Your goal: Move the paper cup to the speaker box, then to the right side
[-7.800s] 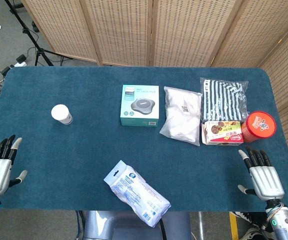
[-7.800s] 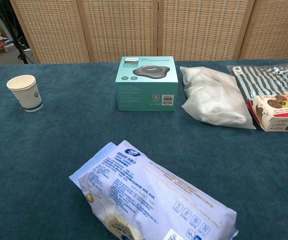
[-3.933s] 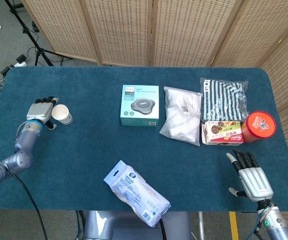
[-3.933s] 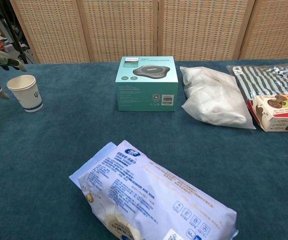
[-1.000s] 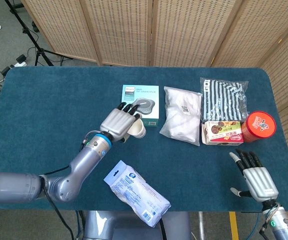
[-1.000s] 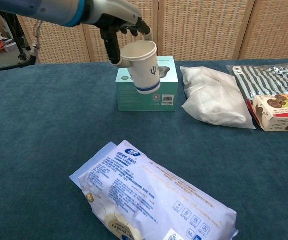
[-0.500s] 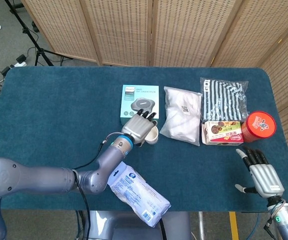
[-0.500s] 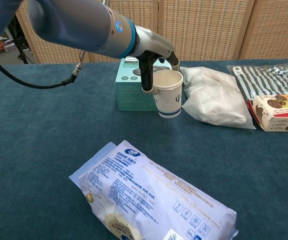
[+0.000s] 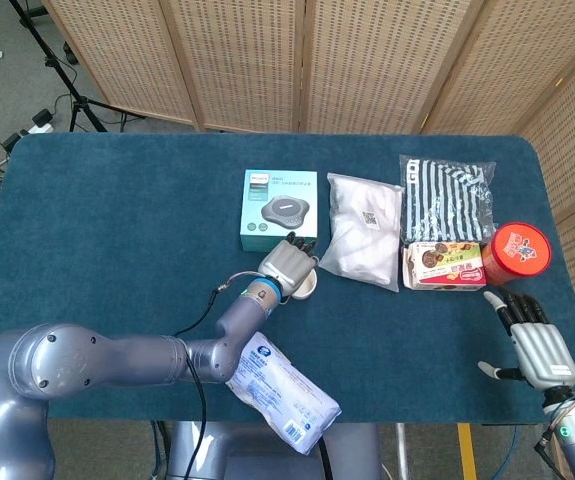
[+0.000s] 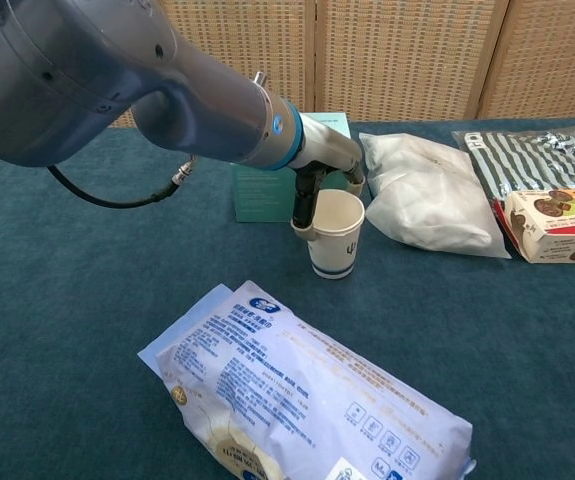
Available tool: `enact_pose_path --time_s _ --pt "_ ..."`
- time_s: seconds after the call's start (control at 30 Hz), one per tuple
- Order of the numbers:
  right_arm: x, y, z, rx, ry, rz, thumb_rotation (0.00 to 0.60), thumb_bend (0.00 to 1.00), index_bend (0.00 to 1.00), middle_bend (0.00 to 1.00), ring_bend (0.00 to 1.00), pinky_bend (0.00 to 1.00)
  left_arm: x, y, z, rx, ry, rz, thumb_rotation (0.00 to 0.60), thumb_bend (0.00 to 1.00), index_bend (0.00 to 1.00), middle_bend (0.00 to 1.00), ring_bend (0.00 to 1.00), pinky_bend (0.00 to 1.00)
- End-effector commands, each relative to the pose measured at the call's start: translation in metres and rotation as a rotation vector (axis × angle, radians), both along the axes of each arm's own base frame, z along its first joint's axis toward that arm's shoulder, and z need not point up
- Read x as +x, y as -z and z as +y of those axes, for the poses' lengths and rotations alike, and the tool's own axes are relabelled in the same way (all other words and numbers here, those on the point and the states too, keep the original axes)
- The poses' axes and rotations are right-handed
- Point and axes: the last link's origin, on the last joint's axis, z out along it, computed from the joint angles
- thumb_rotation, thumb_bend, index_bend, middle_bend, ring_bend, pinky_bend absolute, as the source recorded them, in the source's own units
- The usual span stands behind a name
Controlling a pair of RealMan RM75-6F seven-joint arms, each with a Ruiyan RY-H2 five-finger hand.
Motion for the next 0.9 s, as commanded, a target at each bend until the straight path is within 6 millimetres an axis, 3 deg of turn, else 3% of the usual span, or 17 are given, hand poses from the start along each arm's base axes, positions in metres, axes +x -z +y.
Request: enact_pose_path --time_s 0.03,0.27,0.53,0.67,0.9 --pt "0.0 0.0 0.0 0.0 0.001 0.0 0.6 0.1 0.0 0.0 0.0 0.0 -0.001 0.0 0.001 0.012 0.003 0.007 0.6 0.27 0.19 0.0 0.0 0.0" --pt "0.0 -0.001 0.001 0.001 0.0 0.0 0.6 0.1 0.0 0.0 0.0 0.0 -0.003 -0.002 0.005 0.05 0.011 0.019 0.6 0.22 0.01 0.0 0.0 0.0" --pt "0.002 0.0 0.002 0.004 -0.006 0.004 0.6 0.1 0.0 0.0 0.0 0.0 0.0 -0.012 0.008 0.073 0.0 -0.041 0.6 0.21 0.0 0.0 0.0 0.0" --pt "0.002 0.0 0.002 0.005 -0.006 0.009 0.6 0.1 0.0 0.0 0.0 0.0 0.01 -0.027 0.007 0.05 -0.043 -0.181 0.6 0.22 0.0 0.0 0.0 0.0" --pt "0.003 0.003 0.003 0.009 -0.013 0.021 0.6 0.1 0.0 0.0 0.0 0.0 0.02 -0.074 0.004 0.019 -0.075 -0.434 0.6 0.22 0.0 0.0 0.0 0.0"
